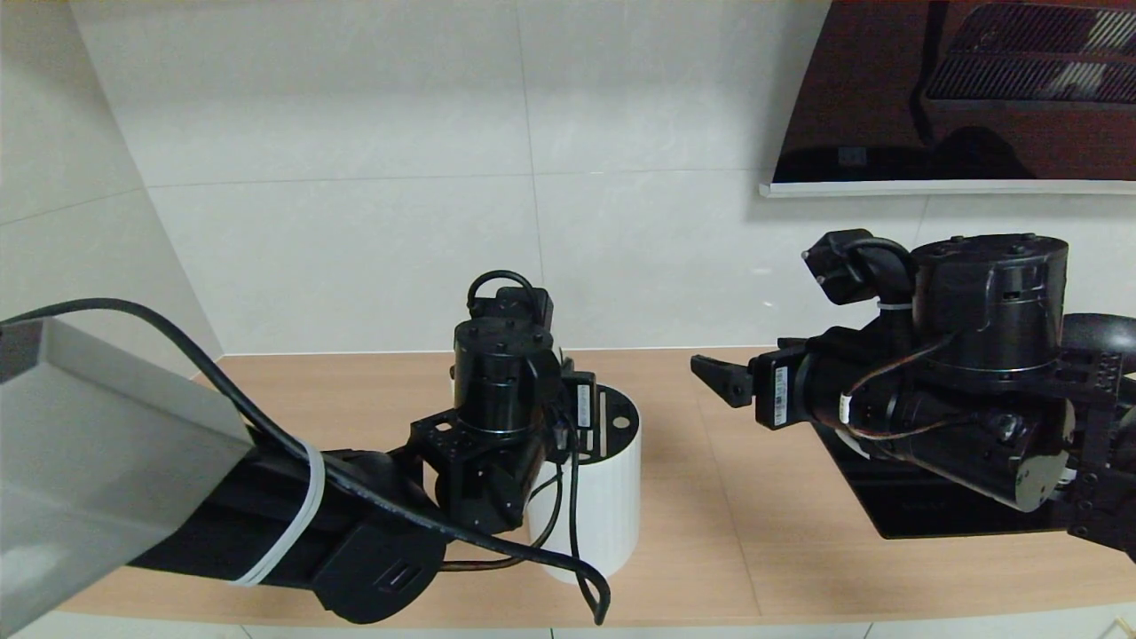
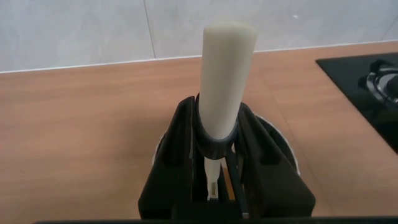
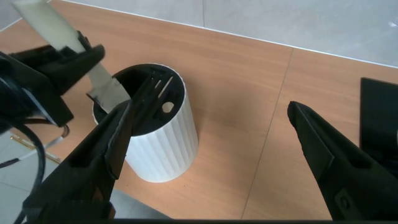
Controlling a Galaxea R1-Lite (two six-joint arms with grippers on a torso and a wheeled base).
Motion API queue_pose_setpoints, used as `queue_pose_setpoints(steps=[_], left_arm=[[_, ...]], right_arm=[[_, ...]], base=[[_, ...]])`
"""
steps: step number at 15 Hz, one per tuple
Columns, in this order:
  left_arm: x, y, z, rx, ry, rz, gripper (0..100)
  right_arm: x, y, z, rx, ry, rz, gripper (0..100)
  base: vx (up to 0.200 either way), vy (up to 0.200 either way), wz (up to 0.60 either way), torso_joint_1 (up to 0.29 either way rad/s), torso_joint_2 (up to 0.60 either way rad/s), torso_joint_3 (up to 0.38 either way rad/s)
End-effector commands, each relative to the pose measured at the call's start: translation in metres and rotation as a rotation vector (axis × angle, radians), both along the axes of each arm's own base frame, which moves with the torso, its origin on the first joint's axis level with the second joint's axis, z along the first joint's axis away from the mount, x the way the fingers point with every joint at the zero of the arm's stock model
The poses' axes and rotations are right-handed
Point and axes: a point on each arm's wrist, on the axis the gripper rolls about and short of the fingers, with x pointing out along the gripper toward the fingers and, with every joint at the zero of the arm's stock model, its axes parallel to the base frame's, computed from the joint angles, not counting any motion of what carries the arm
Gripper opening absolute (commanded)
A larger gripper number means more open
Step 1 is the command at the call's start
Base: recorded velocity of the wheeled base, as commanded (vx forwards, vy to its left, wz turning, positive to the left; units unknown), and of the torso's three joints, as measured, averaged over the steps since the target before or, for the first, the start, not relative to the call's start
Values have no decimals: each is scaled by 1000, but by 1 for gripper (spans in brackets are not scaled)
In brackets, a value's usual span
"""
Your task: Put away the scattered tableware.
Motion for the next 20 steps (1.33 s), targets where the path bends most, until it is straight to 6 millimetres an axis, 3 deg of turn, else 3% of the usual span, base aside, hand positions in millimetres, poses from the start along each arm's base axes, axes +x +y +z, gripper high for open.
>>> queue_pose_setpoints(steps=[1, 3, 4, 12, 14, 15, 16, 17, 18, 20], left_arm=[[1, -1, -3, 6, 6, 0, 0], [1, -1, -3, 6, 6, 0, 0], [1, -1, -3, 6, 6, 0, 100], [0, 0, 1, -6, -4, 1, 100], [-8, 8, 27, -63, -57, 2, 100], [-19, 19, 56, -119, -118, -6, 100], [-24, 23, 66, -138, -138, -14, 100], [-42, 39, 93, -186, -196, -61, 100], [-48, 45, 103, -196, -221, -79, 100], [-72, 80, 141, -191, -346, -57, 100]], right_arm=[[-1, 0, 1, 2, -3, 0, 100], [-1, 0, 1, 2, -3, 0, 100], [0, 0, 0, 1, -1, 0, 100], [-1, 0, 1, 2, -3, 2, 100], [-2, -1, 3, 9, -6, 2, 100], [-4, -3, 7, 19, -17, 5, 100], [-5, -3, 9, 25, -21, 5, 100], [-8, -6, 15, 39, -36, 17, 100], [-10, -8, 19, 48, -49, 19, 100], [-21, -18, 38, 88, -103, 9, 100]], base=[[0, 0, 0, 0, 0, 0], [0, 0, 0, 0, 0, 0], [0, 0, 0, 0, 0, 0], [0, 0, 0, 0, 0, 0], [0, 0, 0, 0, 0, 0], [0, 0, 0, 0, 0, 0], [0, 0, 0, 0, 0, 0], [0, 0, 0, 0, 0, 0], [0, 0, 0, 0, 0, 0], [0, 0, 0, 0, 0, 0]])
